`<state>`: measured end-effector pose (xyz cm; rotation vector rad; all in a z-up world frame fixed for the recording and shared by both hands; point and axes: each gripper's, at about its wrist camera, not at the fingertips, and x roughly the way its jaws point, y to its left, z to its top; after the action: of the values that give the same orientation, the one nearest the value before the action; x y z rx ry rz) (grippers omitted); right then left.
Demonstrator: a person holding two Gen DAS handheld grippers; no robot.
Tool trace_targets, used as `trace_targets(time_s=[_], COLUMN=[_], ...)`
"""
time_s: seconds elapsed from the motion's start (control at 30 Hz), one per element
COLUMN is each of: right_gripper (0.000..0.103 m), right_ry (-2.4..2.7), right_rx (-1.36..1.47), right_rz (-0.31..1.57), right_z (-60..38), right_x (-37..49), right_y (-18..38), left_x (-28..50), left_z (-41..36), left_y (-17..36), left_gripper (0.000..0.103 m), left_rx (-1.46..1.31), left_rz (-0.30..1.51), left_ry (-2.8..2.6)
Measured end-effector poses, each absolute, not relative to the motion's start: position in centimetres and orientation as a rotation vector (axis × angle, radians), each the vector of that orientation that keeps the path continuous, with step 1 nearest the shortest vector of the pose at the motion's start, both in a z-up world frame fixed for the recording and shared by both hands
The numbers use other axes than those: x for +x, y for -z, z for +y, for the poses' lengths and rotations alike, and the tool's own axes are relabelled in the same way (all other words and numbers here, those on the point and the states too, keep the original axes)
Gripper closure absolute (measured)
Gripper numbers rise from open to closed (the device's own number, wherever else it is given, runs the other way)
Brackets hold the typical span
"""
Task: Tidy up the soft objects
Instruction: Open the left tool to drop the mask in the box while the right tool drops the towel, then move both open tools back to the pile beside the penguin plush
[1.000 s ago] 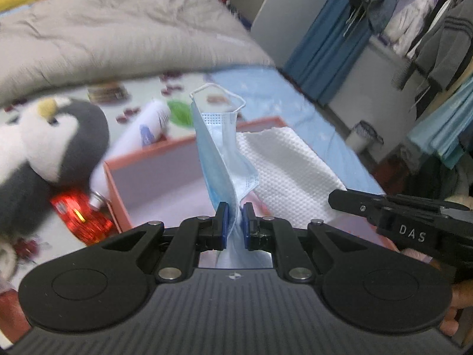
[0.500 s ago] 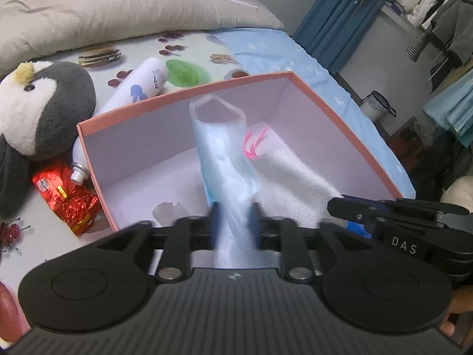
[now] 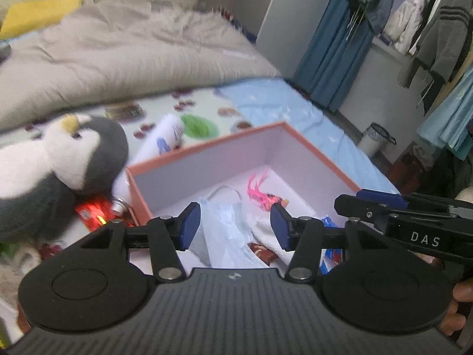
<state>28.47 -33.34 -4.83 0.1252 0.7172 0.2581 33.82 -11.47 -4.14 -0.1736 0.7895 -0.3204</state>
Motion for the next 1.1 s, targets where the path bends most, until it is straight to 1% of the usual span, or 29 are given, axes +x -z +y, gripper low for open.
trace_targets(time_s=[0.2, 0.37, 0.8, 1.1], right_gripper=[0.058, 0.058, 0.058, 0.058], right_ry=[-0.327, -0.367, -0.413, -0.447], right_rx=[0.139, 0.144, 0.111, 0.092], right_rz=[0.643, 0.596, 0.613, 0.659], right_z=[-31.7, -30.6, -27.1, -24.4], right_x=[24.7, 21.7, 17.3, 15.0], right_y=[3.1, 2.5, 4.5, 6.1], left_x=[29.3, 25.9, 18.7, 15.6], left_z=[-9.2, -7.3, -2.6, -0.5], left_y=[1.9, 1.6, 3.7, 5.9], left_gripper=[0.045, 0.045, 0.045, 0.045], left_rx=[-0.169, -0.181, -0.245, -0.252], left_rz=[0.698, 0.660, 0.668, 0.706], left_ry=[0.292, 0.258, 0.152, 0.085])
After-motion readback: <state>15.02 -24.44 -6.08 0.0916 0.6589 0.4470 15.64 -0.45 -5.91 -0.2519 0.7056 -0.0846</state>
